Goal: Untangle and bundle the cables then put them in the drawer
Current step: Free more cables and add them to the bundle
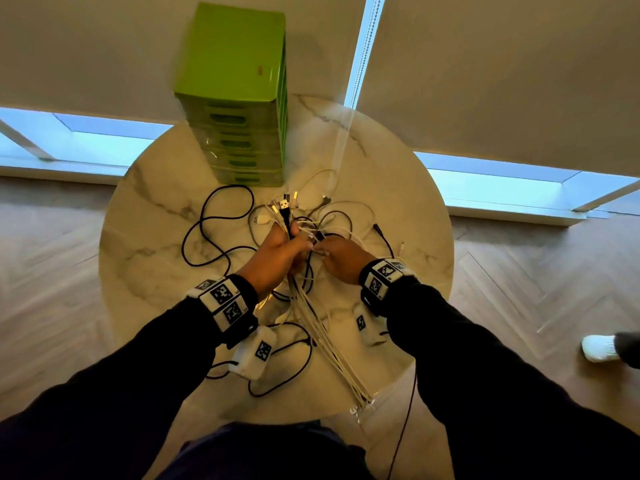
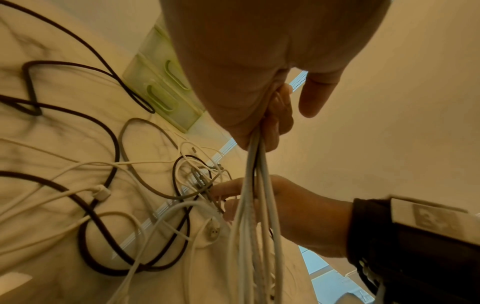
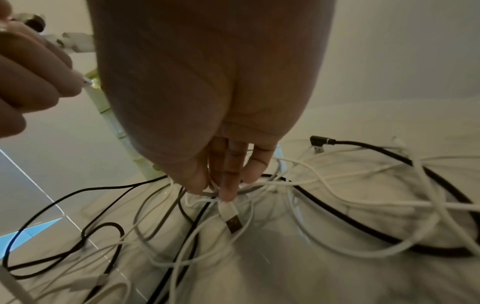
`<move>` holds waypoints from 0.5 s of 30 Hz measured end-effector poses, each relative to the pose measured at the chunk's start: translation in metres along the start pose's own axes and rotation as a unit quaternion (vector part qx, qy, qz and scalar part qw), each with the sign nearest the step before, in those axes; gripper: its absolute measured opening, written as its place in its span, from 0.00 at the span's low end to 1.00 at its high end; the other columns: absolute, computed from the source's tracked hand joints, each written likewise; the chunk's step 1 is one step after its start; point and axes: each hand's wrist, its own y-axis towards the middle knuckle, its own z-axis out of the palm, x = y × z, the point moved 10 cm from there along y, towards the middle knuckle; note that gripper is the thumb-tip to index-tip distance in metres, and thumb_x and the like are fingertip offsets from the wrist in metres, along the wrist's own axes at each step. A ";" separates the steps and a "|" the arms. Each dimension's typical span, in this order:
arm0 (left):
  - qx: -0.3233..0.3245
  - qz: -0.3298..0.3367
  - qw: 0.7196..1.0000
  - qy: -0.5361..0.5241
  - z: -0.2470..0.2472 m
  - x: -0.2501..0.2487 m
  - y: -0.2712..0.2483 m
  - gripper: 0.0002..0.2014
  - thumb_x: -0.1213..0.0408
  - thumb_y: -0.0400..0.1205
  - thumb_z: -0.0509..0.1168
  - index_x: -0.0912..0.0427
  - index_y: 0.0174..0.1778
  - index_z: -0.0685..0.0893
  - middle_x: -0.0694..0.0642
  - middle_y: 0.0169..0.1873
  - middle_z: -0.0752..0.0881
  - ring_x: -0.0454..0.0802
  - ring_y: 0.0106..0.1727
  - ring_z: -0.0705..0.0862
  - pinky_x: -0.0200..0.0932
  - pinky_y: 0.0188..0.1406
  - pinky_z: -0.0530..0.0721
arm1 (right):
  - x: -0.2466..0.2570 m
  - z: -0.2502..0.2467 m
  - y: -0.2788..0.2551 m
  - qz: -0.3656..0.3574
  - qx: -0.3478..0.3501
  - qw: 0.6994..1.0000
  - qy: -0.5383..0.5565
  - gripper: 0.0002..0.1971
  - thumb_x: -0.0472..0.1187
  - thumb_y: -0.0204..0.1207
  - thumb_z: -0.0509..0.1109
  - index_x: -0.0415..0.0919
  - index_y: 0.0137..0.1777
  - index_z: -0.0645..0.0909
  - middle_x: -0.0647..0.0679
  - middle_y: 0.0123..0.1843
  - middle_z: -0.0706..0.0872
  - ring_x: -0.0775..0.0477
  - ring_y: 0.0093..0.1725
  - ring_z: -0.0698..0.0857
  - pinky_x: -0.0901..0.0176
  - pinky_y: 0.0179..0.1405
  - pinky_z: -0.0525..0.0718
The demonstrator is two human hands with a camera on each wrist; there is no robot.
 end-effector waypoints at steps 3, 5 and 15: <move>0.006 -0.006 1.000 0.007 -0.004 0.004 0.002 0.11 0.69 0.83 0.62 0.54 0.42 0.65 0.46 0.26 0.66 0.44 0.26 0.64 0.43 0.29 0.67 | -0.019 -0.014 -0.005 0.027 -0.041 0.999 -0.012 0.20 0.27 0.79 0.63 0.39 0.67 0.87 0.36 0.68 0.85 0.33 0.68 0.82 0.47 0.67 0.78; 0.004 -0.010 1.000 0.005 -0.005 0.006 0.002 0.11 0.69 0.82 0.62 0.55 0.43 0.64 0.47 0.26 0.65 0.45 0.27 0.63 0.44 0.29 0.66 | -0.034 -0.032 -0.012 0.057 -0.072 0.995 -0.049 0.23 0.27 0.77 0.63 0.46 0.66 0.88 0.42 0.67 0.87 0.36 0.69 0.82 0.46 0.66 0.79; -0.001 0.005 1.000 -0.001 0.000 0.004 0.003 0.11 0.68 0.82 0.63 0.52 0.41 0.67 0.46 0.27 0.68 0.43 0.28 0.68 0.44 0.31 0.69 | -0.009 -0.120 -0.046 -0.025 -0.276 0.961 -0.009 0.13 0.29 0.77 0.71 0.41 0.58 0.91 0.42 0.50 0.92 0.38 0.50 0.89 0.56 0.54 0.79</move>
